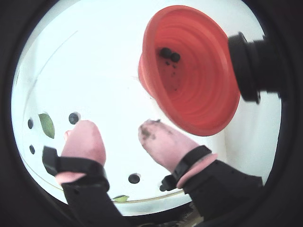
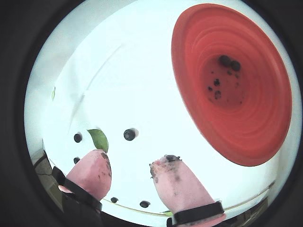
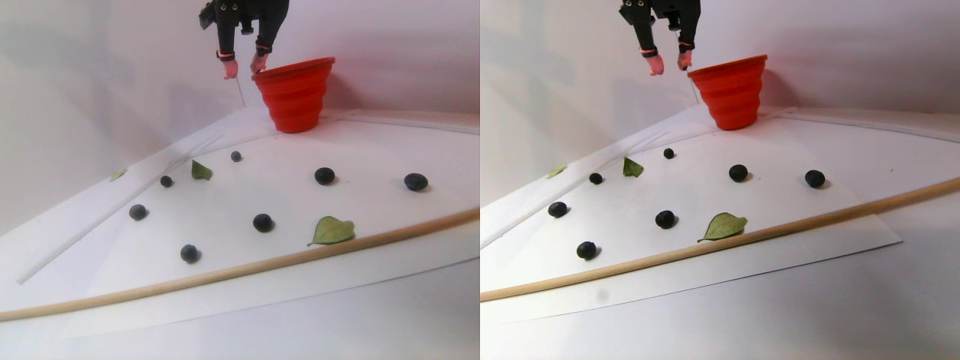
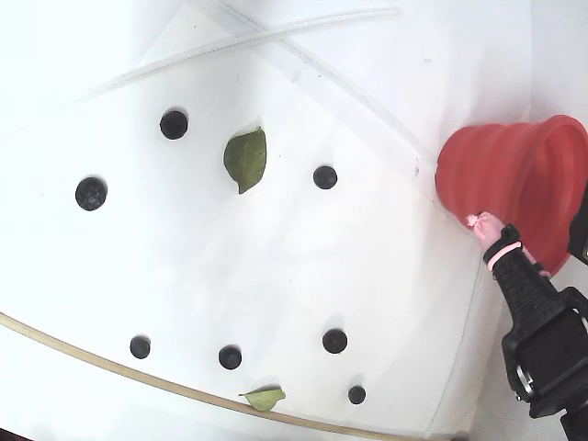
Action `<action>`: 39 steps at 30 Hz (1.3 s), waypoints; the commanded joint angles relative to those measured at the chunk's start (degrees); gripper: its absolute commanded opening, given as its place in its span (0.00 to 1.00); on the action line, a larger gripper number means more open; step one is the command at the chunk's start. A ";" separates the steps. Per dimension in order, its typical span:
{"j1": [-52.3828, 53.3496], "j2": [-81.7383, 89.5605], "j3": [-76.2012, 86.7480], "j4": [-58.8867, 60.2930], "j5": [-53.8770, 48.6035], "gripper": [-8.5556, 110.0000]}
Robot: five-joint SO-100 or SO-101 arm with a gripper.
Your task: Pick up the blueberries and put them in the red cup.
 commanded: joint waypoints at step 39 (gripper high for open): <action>-6.77 -7.91 6.86 -13.45 -6.50 0.21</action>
